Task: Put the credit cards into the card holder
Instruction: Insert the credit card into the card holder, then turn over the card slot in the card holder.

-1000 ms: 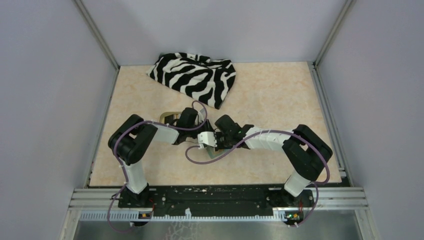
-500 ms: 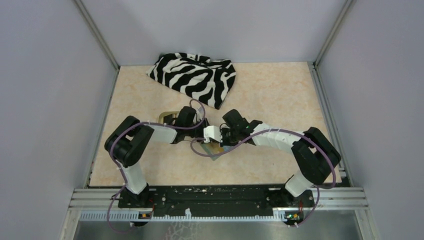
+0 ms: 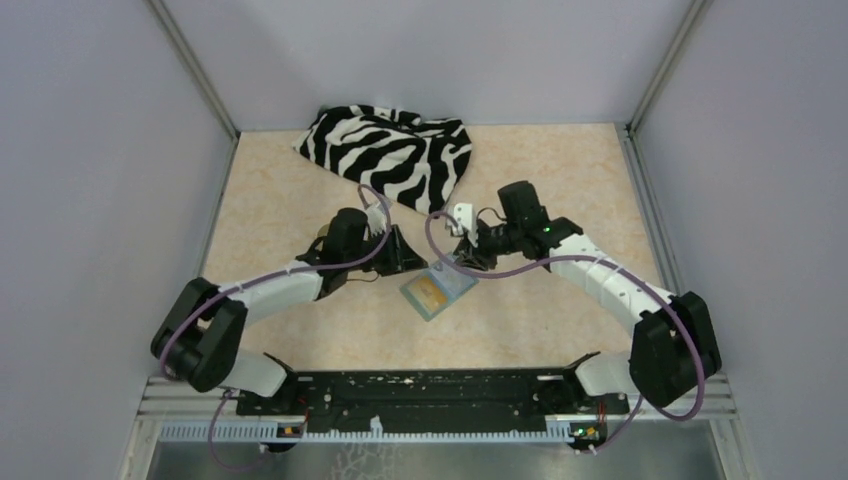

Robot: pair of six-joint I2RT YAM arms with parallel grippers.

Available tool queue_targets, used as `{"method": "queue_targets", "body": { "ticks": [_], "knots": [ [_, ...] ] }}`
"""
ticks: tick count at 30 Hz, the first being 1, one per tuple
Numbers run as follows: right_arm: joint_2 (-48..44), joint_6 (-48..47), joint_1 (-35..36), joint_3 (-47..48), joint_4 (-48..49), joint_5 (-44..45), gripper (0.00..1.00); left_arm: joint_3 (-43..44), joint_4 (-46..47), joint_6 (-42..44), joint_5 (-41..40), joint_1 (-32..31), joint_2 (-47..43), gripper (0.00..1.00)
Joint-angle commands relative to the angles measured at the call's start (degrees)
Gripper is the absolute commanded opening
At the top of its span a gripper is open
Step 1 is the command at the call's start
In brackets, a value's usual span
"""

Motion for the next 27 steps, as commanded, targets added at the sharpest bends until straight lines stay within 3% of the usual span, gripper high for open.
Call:
{"method": "queue_targets", "body": {
  "ticks": [1,5,7,9,10,13,15,20,27],
  "knots": [
    [-4.5,5.6,-3.7,3.8,0.6,-7.8,0.32,-2.6,0.2,9.3,-3.3,0.2,-10.1,0.39],
    [-6.3,7.7,-5.9,5.3,0.8,-7.6,0.47,-3.7,-2.8,13.9,-9.1,0.3,-19.9,0.54],
    [-6.6,9.3,-6.1,6.7,0.1,-6.6,0.58,-4.7,-3.9,16.2,-12.0,0.4,-24.2,0.71],
    [-5.9,11.6,-6.2,8.2,-0.9,-6.5,0.7,-6.5,-3.7,17.7,-14.4,0.5,-28.5,0.94],
    [-5.0,12.9,-6.2,8.7,-1.4,-7.3,0.72,-7.7,-3.5,17.9,-15.3,0.5,-30.2,0.98],
    [-1.9,17.6,-6.5,8.9,-1.5,-11.5,0.72,-11.8,-3.7,15.1,-19.3,0.5,-34.3,0.99],
    [-0.1,18.9,-7.0,6.5,0.3,-15.6,0.72,-15.4,-0.9,13.1,-17.8,0.5,-36.8,0.99],
    [1.4,25.4,-8.4,-1.4,10.4,-15.4,0.72,-25.6,7.7,5.3,-12.1,0.5,-42.7,0.98],
    [7.2,25.2,-8.4,0.8,7.8,-11.9,0.72,-35.4,13.1,-2.3,-15.3,0.4,-50.0,0.96]
  ]
}}
